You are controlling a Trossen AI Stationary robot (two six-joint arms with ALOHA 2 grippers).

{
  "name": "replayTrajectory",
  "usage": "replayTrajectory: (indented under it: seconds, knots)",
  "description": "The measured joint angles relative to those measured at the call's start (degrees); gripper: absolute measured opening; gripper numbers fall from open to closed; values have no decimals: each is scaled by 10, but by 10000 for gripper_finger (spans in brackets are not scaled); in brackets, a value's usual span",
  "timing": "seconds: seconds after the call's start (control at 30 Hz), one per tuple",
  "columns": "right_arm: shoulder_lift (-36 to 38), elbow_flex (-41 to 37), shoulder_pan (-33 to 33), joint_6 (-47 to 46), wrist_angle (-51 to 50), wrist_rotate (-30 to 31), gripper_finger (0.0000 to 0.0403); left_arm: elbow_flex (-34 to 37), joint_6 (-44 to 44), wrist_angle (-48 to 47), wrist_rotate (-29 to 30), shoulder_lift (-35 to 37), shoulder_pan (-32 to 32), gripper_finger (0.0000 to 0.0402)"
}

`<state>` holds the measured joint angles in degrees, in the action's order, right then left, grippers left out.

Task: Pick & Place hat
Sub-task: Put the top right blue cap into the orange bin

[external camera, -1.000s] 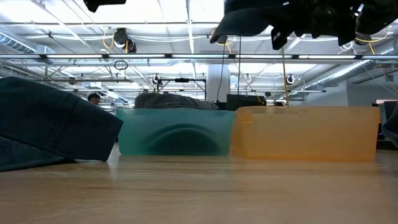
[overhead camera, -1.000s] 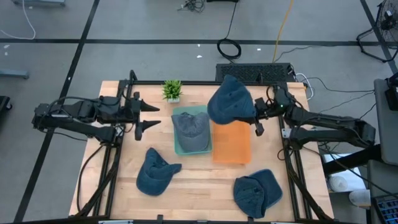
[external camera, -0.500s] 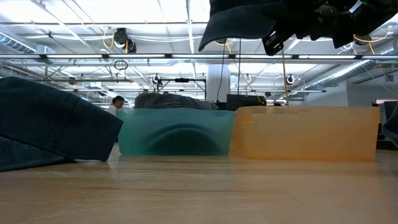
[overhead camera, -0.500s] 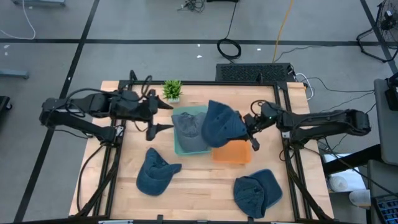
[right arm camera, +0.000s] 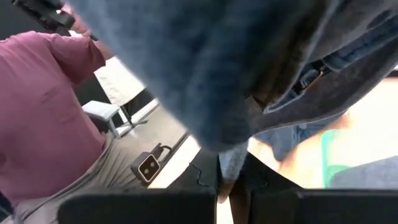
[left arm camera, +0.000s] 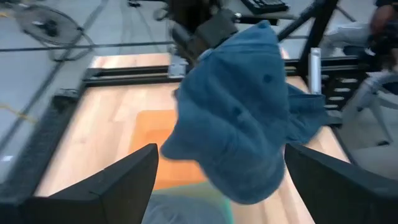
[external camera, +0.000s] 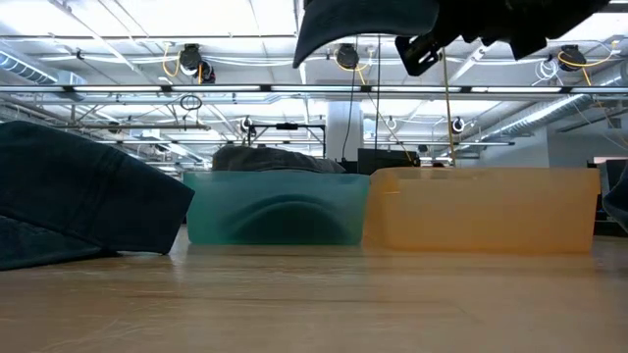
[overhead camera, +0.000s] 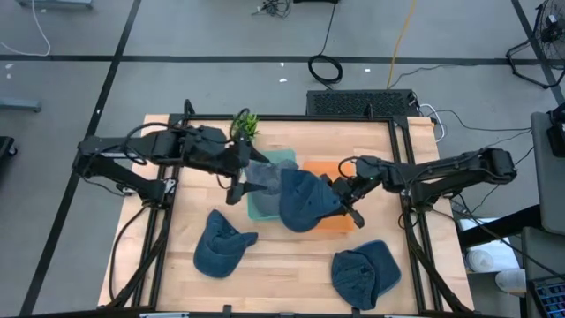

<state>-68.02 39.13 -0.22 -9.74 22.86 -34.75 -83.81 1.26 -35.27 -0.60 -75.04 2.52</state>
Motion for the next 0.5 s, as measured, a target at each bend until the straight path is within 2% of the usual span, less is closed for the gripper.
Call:
replayTrajectory:
  seconds: [0.1,0.5]
  knots:
    - [-5,20,6,-1,-31,-2,0,-14,0,0,-26,-21,0,362]
    - [-60,67,12,-29,-31,-62,0,-20,2,57,-52,-65,0,360]
